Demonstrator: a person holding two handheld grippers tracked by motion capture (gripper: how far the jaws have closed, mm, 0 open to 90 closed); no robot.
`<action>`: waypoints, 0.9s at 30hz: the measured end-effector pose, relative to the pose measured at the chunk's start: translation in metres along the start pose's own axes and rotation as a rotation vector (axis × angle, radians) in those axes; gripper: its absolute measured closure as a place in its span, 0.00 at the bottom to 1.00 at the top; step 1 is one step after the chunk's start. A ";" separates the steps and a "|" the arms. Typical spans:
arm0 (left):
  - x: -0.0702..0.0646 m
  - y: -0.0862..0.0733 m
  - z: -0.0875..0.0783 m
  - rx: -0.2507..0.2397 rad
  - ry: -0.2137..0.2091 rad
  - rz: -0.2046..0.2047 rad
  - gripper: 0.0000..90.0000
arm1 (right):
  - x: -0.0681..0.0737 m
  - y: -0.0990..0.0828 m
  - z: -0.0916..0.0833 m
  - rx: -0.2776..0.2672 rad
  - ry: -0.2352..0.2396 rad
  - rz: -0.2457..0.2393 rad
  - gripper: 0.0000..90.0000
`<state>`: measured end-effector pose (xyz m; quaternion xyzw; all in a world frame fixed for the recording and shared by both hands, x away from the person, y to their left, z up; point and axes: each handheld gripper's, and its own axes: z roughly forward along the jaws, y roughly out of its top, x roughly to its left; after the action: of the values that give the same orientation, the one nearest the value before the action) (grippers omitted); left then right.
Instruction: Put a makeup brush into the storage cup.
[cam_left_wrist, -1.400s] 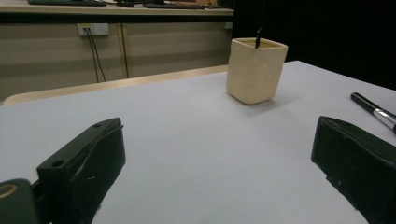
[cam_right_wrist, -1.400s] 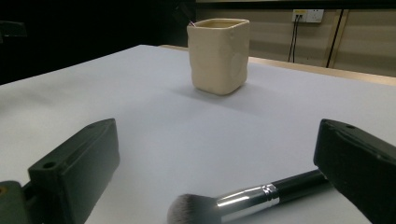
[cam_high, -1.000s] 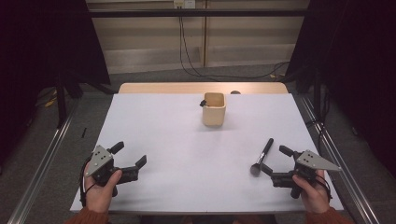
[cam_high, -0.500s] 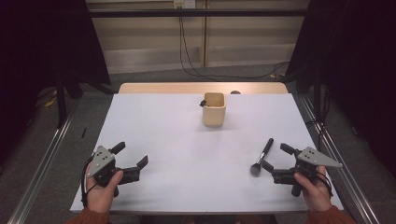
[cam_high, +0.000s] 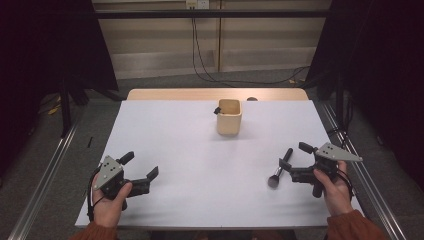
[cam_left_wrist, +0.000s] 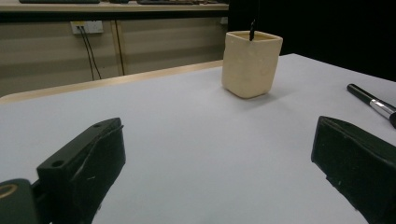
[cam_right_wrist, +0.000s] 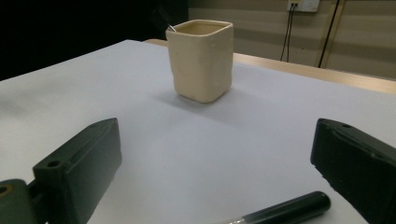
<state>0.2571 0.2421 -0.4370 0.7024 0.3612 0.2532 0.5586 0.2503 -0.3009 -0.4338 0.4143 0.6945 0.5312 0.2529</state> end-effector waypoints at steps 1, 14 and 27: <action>0.000 0.000 0.000 0.001 0.001 -0.002 0.03 | -0.002 0.001 0.001 0.004 -0.002 0.000 0.01; 0.002 -0.001 0.000 0.012 0.014 -0.002 0.03 | -0.017 0.013 0.022 0.108 -0.019 -0.003 0.02; 0.002 -0.001 0.001 0.016 0.016 0.000 0.03 | -0.036 0.013 0.025 0.299 -0.004 -0.020 0.02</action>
<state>0.2590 0.2428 -0.4380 0.7047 0.3676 0.2562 0.5501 0.2932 -0.3165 -0.4322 0.4414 0.7694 0.4185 0.1951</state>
